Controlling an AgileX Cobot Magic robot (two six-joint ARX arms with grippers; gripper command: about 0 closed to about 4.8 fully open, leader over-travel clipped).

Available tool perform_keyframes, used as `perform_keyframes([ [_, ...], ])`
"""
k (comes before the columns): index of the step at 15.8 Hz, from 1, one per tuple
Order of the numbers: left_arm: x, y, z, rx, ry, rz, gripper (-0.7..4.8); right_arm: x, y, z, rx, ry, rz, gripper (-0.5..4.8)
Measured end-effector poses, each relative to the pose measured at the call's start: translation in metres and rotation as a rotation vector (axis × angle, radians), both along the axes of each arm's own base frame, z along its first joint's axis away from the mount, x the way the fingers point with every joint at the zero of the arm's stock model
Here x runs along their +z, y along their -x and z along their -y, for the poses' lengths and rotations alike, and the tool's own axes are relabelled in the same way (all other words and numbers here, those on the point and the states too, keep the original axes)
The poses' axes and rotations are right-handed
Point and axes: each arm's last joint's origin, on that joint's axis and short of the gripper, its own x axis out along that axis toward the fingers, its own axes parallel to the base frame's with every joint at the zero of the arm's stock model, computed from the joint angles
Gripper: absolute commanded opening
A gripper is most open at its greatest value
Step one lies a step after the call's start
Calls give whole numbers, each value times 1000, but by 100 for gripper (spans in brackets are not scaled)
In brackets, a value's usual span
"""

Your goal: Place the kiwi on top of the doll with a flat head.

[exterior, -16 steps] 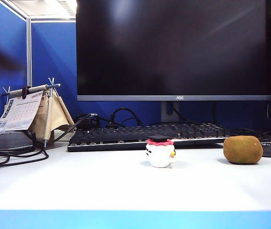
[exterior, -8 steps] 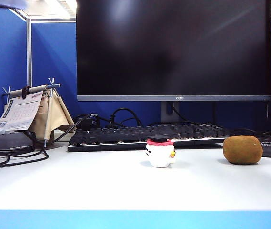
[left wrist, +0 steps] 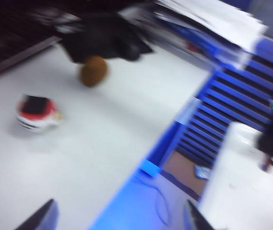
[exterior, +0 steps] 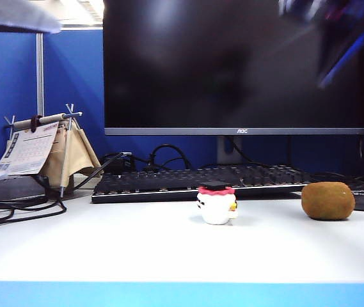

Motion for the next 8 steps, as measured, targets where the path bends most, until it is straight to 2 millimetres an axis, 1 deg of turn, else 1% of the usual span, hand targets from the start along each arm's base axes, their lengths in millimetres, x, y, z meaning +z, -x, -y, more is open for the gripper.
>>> perform_keyframes([
  [1, -2, 1, -1, -3, -18, -20, 351, -17, -10, -6, 4, 31, -64, 479],
  [3, -5, 1, -1, -5, -37, -40, 351, -49, -23, -16, -2, 135, -199, 479],
  [4, -6, 1, -1, -5, -42, -45, 351, -64, -29, -17, -23, 180, -249, 479],
  [6, -6, 2, -2, -5, -50, -53, 350, -76, -38, -14, -64, 198, -271, 479],
  [8, -7, 2, -2, -6, -53, -56, 350, -83, -45, -15, -74, 205, -252, 479],
])
